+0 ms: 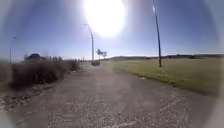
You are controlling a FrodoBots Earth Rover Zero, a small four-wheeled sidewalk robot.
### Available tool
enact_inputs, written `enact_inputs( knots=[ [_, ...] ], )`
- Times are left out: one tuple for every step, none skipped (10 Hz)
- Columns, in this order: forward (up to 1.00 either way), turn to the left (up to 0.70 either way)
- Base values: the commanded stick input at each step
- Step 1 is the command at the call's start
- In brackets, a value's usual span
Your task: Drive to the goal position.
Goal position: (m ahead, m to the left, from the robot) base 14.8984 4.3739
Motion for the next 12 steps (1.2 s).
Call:
enact_inputs(
  knots=[
    [0.70, 0.00],
    [0.70, 0.00],
    [0.70, 0.00],
    [0.70, 0.28],
    [0.70, 0.18],
    [0.70, 0.00],
    [0.70, 0.00],
    [0.70, 0.02],
    [0.70, 0.09],
    [0.70, 0.35],
    [0.70, 0.35],
    [0.70, 0.35]
  ],
)
